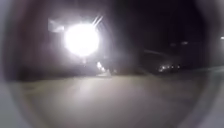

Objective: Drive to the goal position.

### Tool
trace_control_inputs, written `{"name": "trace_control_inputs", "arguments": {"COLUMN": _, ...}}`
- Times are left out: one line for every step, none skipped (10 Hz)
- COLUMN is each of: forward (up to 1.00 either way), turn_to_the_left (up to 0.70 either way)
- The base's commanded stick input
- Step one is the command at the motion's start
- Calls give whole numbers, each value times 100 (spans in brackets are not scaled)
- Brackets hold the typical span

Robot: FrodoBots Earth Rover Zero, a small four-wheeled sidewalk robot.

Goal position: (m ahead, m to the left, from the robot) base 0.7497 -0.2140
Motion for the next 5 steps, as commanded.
{"name": "trace_control_inputs", "arguments": {"forward": 88, "turn_to_the_left": 0}}
{"name": "trace_control_inputs", "arguments": {"forward": 70, "turn_to_the_left": 0}}
{"name": "trace_control_inputs", "arguments": {"forward": 53, "turn_to_the_left": 0}}
{"name": "trace_control_inputs", "arguments": {"forward": 35, "turn_to_the_left": 0}}
{"name": "trace_control_inputs", "arguments": {"forward": 18, "turn_to_the_left": 0}}
